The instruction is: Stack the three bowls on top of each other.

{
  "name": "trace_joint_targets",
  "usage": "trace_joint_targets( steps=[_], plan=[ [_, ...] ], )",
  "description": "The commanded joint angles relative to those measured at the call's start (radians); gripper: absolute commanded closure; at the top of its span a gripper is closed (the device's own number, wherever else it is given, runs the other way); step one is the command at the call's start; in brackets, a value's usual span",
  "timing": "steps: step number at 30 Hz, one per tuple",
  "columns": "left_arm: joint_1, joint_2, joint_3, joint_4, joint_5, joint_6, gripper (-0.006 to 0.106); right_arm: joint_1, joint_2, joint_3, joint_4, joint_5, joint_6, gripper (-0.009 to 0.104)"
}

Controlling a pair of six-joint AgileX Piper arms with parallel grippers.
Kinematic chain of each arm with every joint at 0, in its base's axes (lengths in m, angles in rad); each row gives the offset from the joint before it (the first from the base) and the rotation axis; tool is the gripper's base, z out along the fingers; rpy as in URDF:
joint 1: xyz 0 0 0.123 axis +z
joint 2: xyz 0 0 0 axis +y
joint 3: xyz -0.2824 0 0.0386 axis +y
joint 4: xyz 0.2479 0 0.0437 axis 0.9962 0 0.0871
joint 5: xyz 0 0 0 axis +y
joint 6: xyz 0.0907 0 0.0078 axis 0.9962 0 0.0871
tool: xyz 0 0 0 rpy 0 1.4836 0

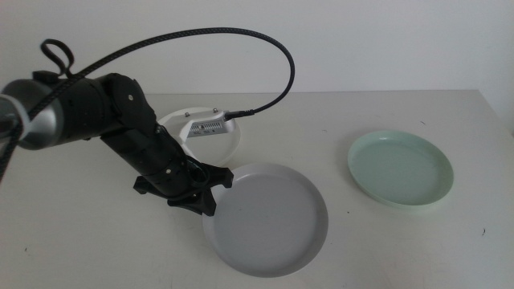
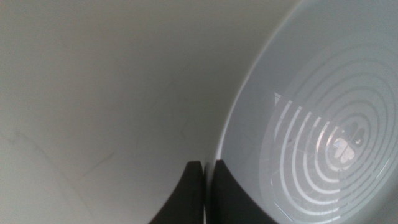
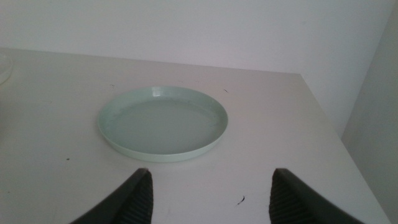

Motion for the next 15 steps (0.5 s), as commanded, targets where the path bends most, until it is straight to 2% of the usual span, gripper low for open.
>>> trace_joint_targets(
  steps=[1, 10, 15],
  plan=[
    [-0.014, -0.016, -0.046, -0.046, -0.028, -0.005, 0.100, -0.007, -0.027, -0.005, -0.008, -0.076, -0.011, 0.047],
    [-0.023, 0.054, -0.054, -0.064, -0.096, -0.004, 0.100, -0.007, -0.027, -0.005, -0.008, -0.076, -0.011, 0.047],
    [-0.023, 0.064, -0.054, -0.065, -0.097, 0.061, 0.100, -0.007, -0.027, -0.005, -0.008, -0.076, -0.011, 0.047]
  ],
)
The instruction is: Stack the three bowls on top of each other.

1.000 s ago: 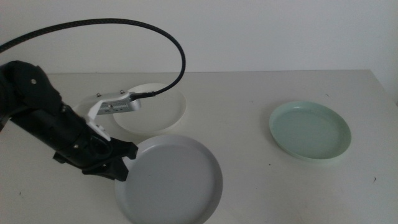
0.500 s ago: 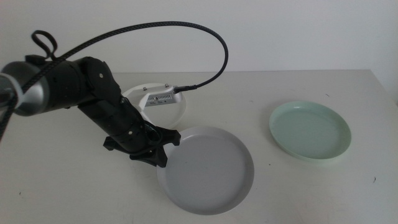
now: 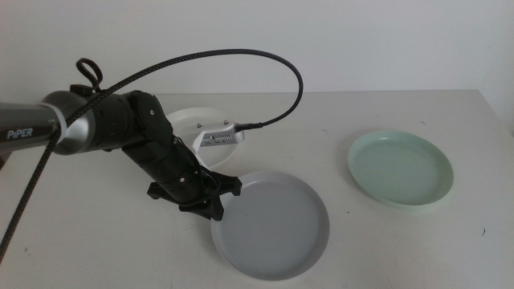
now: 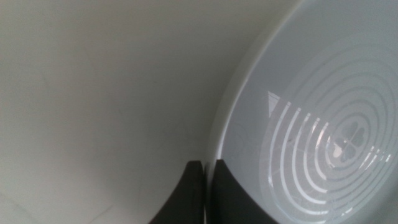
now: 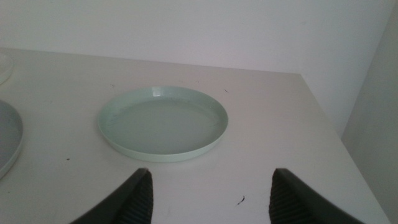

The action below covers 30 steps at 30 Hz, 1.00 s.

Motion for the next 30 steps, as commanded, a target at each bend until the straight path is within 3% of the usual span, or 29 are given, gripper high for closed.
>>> trace_joint_targets(
  steps=[1, 4, 6, 12, 15, 20, 23, 28, 30],
  plan=[
    [-0.005, -0.044, -0.032, -0.035, -0.012, 0.028, 0.099, -0.007, -0.027, -0.005, -0.008, -0.076, -0.011, 0.047],
    [-0.005, -0.043, -0.031, -0.035, -0.012, 0.037, 0.093, -0.007, -0.027, -0.005, -0.008, -0.076, -0.011, 0.047],
    [-0.005, -0.043, -0.031, -0.038, -0.012, 0.039, 0.083, -0.007, -0.027, -0.005, -0.008, -0.076, -0.011, 0.047],
    [-0.005, -0.043, -0.031, -0.048, 0.001, 0.039, 0.035, -0.007, -0.027, -0.005, -0.008, -0.076, -0.011, 0.047],
    [-0.002, -0.057, -0.031, -0.073, 0.033, 0.039, 0.017, -0.007, -0.027, -0.005, -0.008, -0.076, -0.011, 0.047],
    [0.023, -0.132, -0.031, -0.086, 0.056, 0.039, 0.013, -0.007, -0.027, -0.005, -0.008, -0.076, -0.011, 0.047],
    [0.045, -0.205, -0.036, -0.043, 0.049, 0.030, 0.013, -0.007, -0.027, -0.005, -0.008, -0.076, -0.011, 0.047],
    [0.078, -0.295, -0.091, 0.116, 0.049, -0.069, 0.013, -0.007, -0.027, -0.005, -0.008, -0.076, -0.011, 0.047],
    [0.078, -0.317, -0.126, 0.228, 0.045, -0.131, 0.013, -0.007, -0.027, -0.005, -0.008, -0.076, -0.011, 0.047]
  ],
)
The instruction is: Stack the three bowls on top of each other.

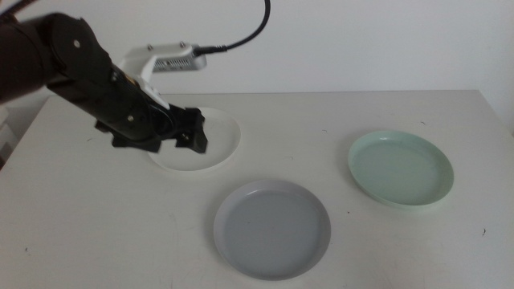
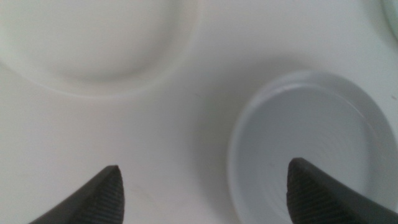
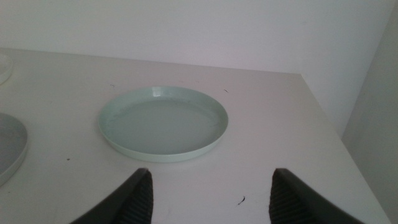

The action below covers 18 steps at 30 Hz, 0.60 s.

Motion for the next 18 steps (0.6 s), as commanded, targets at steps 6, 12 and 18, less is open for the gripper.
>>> trace_joint_targets(
  steps=[6, 12, 18],
  plan=[
    [0.001, -0.057, -0.146, 0.335, -0.053, -0.231, 0.013, -0.007, -0.027, -0.005, -0.008, -0.076, -0.011, 0.047],
    [0.014, 0.035, -0.265, 0.485, -0.035, -0.314, 0.013, -0.007, -0.027, -0.005, -0.008, -0.076, -0.011, 0.047],
    [0.082, 0.175, -0.414, 0.433, -0.005, -0.275, 0.013, -0.007, -0.027, -0.005, -0.008, -0.076, -0.011, 0.047]
  ],
)
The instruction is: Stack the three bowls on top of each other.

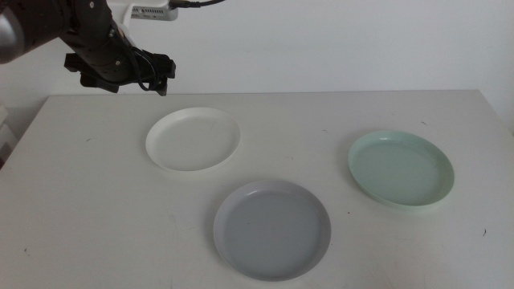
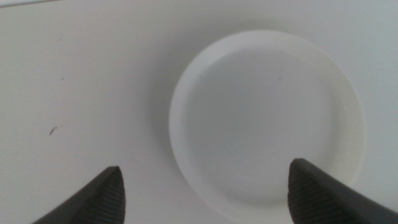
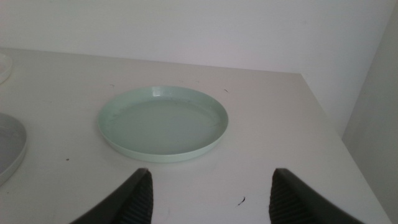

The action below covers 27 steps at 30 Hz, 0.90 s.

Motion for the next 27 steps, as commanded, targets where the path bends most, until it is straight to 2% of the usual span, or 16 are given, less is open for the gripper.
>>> trace_joint_targets(
  steps=[1, 8, 14, 20, 23, 27],
  plan=[
    [0.031, 0.006, -0.085, -0.030, -0.027, 0.022, 0.013, -0.007, -0.027, -0.005, -0.008, -0.076, -0.011, 0.047],
    [0.095, 0.175, -0.209, -0.136, -0.017, 0.117, 0.013, -0.007, -0.027, -0.005, -0.008, -0.076, -0.011, 0.047],
    [0.125, 0.297, -0.256, -0.262, -0.021, 0.221, 0.013, -0.007, -0.027, -0.005, -0.008, -0.076, -0.011, 0.047],
    [0.134, 0.365, -0.260, -0.304, -0.048, 0.237, 0.013, -0.007, -0.027, -0.005, -0.008, -0.076, -0.011, 0.047],
    [0.135, 0.384, -0.260, -0.309, -0.053, 0.237, 0.019, -0.007, -0.027, -0.005, -0.008, -0.076, -0.011, 0.047],
    [0.135, 0.400, -0.260, -0.323, -0.053, 0.237, 0.039, -0.007, -0.027, -0.005, -0.008, -0.076, -0.011, 0.047]
  ],
)
